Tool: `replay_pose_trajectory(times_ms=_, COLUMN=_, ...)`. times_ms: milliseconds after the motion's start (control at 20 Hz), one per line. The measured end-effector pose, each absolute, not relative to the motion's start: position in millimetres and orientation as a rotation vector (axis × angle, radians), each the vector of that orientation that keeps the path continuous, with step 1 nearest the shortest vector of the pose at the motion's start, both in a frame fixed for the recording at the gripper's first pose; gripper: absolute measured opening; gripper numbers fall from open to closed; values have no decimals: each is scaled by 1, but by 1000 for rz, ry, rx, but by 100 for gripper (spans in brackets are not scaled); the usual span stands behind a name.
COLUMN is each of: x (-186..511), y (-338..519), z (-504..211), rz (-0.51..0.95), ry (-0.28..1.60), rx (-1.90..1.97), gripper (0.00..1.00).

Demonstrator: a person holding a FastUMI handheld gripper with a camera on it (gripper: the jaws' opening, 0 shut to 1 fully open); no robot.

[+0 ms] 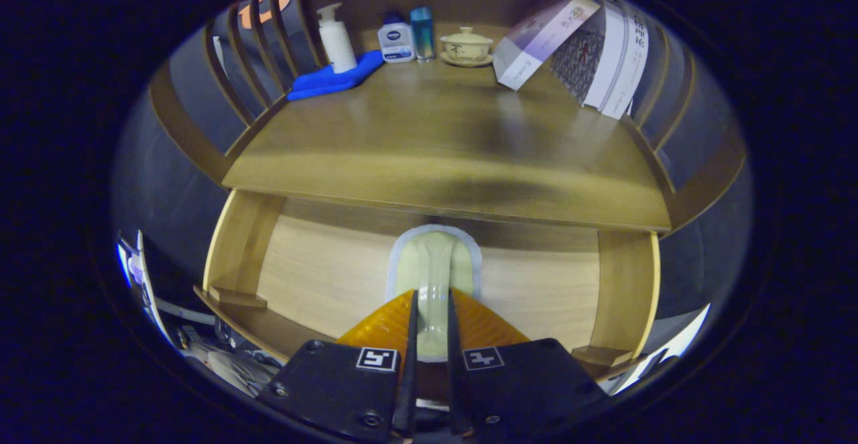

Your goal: Pull open the drawer, take out the items inside it, and place them on the countertop above the cabinet.

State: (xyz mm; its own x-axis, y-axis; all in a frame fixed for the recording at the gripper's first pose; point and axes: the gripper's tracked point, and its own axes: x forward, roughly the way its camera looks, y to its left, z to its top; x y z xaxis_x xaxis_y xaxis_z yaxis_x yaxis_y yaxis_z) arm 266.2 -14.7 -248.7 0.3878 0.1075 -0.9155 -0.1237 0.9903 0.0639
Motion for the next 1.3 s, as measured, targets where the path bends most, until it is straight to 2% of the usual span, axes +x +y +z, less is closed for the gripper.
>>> replay_pose_trajectory(times_ms=900, x=294, y=-14, z=-181, rz=190, ry=1077, rx=-7, gripper=22)
replay_pose_trajectory(times_ms=1300, x=337, y=-19, z=-153, rz=135, ry=1026, rx=48, gripper=22)
